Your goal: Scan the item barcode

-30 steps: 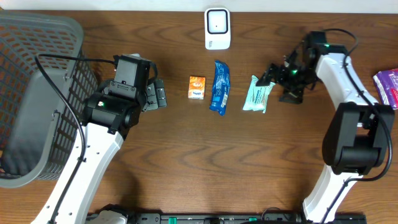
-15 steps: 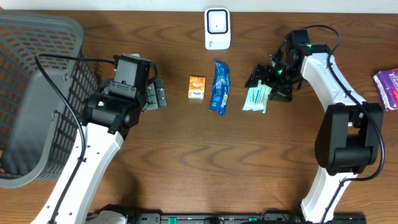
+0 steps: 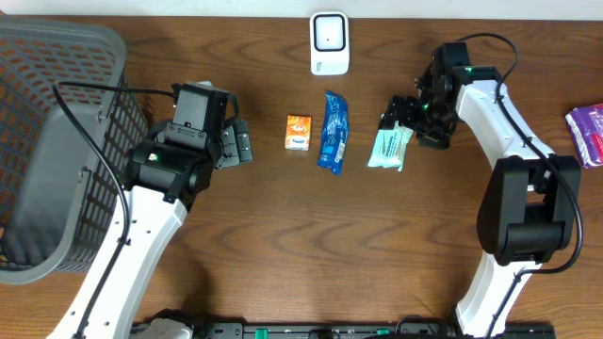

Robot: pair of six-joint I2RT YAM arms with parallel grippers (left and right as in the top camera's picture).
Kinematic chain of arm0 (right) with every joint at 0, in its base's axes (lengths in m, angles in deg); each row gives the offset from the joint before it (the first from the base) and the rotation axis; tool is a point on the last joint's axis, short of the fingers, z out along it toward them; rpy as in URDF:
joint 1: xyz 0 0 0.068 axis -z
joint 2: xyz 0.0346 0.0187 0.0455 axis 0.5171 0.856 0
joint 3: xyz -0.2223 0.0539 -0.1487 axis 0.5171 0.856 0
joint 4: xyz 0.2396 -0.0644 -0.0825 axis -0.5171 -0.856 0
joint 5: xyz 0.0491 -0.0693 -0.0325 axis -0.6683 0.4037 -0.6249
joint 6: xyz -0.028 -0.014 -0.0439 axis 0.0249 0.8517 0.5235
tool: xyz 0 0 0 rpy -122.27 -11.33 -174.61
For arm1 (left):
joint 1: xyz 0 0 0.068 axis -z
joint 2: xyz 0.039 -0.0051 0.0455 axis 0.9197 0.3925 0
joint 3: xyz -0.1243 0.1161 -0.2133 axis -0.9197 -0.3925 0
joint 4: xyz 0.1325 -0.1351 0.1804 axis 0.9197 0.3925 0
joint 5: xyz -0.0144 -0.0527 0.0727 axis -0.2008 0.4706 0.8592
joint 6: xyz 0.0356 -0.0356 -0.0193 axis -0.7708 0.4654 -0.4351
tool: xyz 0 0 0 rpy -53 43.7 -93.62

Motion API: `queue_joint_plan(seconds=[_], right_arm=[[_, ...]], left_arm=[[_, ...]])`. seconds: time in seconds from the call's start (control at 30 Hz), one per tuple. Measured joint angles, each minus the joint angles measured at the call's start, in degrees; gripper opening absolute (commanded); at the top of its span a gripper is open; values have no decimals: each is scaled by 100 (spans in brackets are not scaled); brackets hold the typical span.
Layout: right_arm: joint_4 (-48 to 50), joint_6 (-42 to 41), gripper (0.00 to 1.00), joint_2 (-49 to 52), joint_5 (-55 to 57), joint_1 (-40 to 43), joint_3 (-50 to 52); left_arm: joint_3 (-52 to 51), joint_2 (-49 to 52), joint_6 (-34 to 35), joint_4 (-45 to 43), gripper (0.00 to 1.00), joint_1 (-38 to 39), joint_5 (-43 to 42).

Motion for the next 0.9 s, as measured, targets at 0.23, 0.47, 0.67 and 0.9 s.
queue_joint_plan(seconds=[0.23, 0.47, 0.67, 0.9], right_arm=[[195, -26, 99, 2, 24, 0, 31], [205, 22, 99, 2, 63, 13, 33], [208, 74, 99, 0, 92, 105, 33], [422, 2, 87, 2, 105, 157, 205]], left_arm=[[0, 0, 0, 0, 98, 0, 0], [0, 0, 0, 0, 98, 0, 0], [0, 0, 0, 2, 98, 0, 0], [0, 0, 0, 0, 98, 0, 0]])
